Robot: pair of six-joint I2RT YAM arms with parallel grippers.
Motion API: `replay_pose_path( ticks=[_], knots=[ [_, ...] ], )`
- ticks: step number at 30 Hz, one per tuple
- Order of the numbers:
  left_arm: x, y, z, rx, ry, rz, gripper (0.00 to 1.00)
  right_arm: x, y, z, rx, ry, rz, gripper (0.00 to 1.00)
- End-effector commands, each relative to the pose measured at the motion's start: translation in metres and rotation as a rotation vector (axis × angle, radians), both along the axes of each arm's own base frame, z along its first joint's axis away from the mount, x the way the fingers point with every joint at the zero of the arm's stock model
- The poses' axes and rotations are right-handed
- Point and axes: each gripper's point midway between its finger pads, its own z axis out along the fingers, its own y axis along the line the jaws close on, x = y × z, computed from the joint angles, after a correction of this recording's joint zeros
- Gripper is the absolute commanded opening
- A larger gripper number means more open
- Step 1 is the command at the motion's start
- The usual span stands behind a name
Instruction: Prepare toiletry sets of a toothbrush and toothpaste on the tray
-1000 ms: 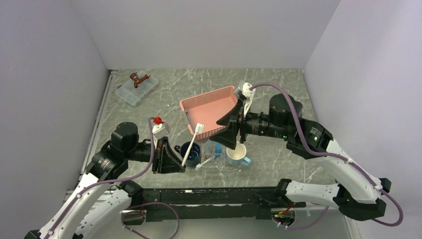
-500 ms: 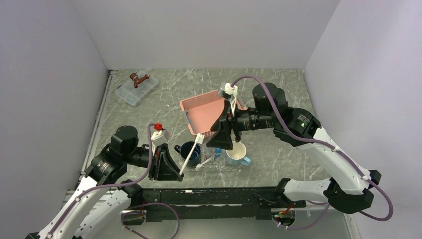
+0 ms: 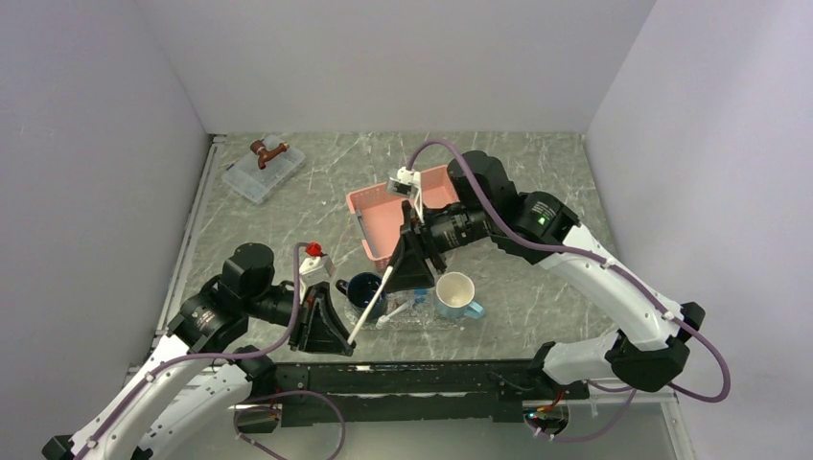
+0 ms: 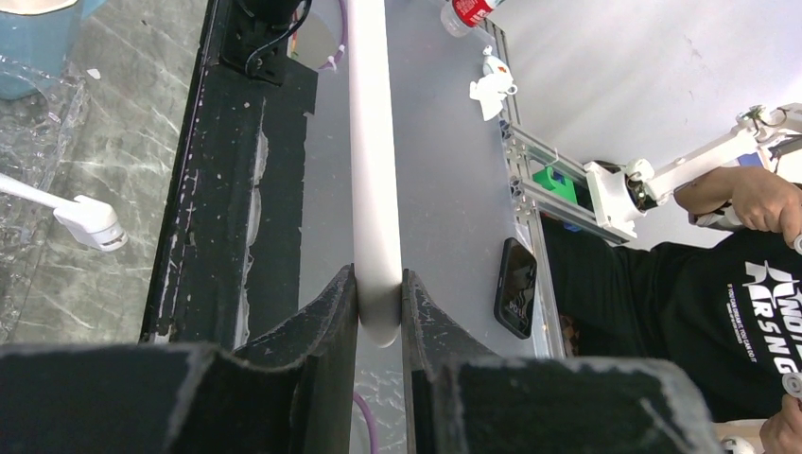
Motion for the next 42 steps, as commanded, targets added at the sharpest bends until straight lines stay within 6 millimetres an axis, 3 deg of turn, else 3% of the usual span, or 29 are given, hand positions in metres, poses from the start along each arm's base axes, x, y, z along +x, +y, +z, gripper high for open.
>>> replay_pose_path(
  ticks=[1,15,19,21,24,27,34,42],
  knots=[
    [0.0,-0.001,0.006,-0.014,-0.048,-0.012,0.0,-0.013,-0.002,0.017,0.051,-0.007,0.087,0.54],
    [0.001,-0.003,0.001,0.008,-0.044,-0.009,0.0,-0.018,-0.001,0.013,0.053,0.033,0.117,0.18],
    [0.002,-0.003,0.0,0.013,-0.043,-0.002,0.0,-0.019,-0.001,0.01,0.045,0.035,0.117,0.0],
    [0.003,-0.003,-0.001,0.02,-0.043,0.002,0.18,-0.017,-0.001,0.007,0.038,0.033,0.108,0.0],
    [0.006,-0.003,-0.001,0.028,-0.053,0.016,0.56,-0.015,-0.002,0.004,0.025,0.03,0.096,0.0],
    [0.007,-0.003,0.0,0.024,-0.062,0.022,0.72,-0.012,-0.003,0.0,0.01,0.027,0.076,0.0],
    [0.02,-0.005,-0.002,0.059,-0.083,0.084,0.94,-0.003,-0.011,-0.023,-0.091,0.024,-0.002,0.0],
    [0.05,-0.007,0.002,0.074,-0.115,0.273,0.96,0.018,-0.037,-0.05,-0.22,-0.04,-0.22,0.0]
  ],
)
